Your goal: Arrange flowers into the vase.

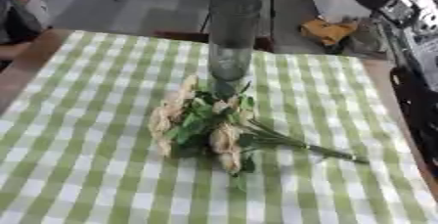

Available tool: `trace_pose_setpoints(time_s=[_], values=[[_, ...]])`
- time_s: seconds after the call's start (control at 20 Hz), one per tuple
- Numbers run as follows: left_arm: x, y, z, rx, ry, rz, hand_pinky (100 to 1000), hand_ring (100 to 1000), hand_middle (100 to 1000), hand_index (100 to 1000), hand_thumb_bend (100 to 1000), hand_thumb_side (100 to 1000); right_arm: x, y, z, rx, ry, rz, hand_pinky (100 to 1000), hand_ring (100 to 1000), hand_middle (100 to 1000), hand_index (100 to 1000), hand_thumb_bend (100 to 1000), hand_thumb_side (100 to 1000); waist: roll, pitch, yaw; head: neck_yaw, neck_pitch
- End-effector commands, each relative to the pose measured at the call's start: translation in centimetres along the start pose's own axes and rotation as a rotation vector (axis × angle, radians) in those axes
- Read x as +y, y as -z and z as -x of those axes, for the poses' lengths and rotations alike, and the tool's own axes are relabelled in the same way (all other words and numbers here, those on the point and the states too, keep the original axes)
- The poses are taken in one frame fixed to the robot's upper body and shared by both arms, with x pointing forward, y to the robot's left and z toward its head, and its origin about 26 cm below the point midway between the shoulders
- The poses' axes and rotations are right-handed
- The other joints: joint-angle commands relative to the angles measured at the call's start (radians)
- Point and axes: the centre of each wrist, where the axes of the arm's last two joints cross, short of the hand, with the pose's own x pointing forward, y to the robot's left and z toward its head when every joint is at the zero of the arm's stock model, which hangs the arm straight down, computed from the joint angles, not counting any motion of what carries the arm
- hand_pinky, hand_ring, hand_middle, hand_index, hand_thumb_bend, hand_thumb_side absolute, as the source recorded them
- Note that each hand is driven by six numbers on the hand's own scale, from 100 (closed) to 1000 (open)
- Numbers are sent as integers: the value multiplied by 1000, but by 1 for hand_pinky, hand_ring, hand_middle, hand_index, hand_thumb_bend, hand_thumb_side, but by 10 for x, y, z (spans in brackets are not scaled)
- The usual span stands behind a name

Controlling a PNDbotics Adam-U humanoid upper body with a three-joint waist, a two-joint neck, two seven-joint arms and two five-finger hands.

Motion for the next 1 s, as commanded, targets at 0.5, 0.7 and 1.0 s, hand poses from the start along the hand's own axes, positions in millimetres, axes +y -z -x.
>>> trace_pose_setpoints(time_s=[0.5,0.7,1.0], values=[[2,4,-4,-13,5,21,672,870,934,1000,100,881,15,-27,29,-20,-193,-328,727,760,785,896,589,1000,6,-22,-13,0,-10],[3,3,-4,-10,8,20,671,869,934,1000,100,881,18,-43,32,14,-221,-366,740,787,802,903,595,1000,5,-23,-21,9,-13],[3,3,-4,-6,8,17,671,868,933,999,100,884,20,-71,33,89,-255,-441,796,893,869,962,634,1000,1,-22,-33,18,-19]])
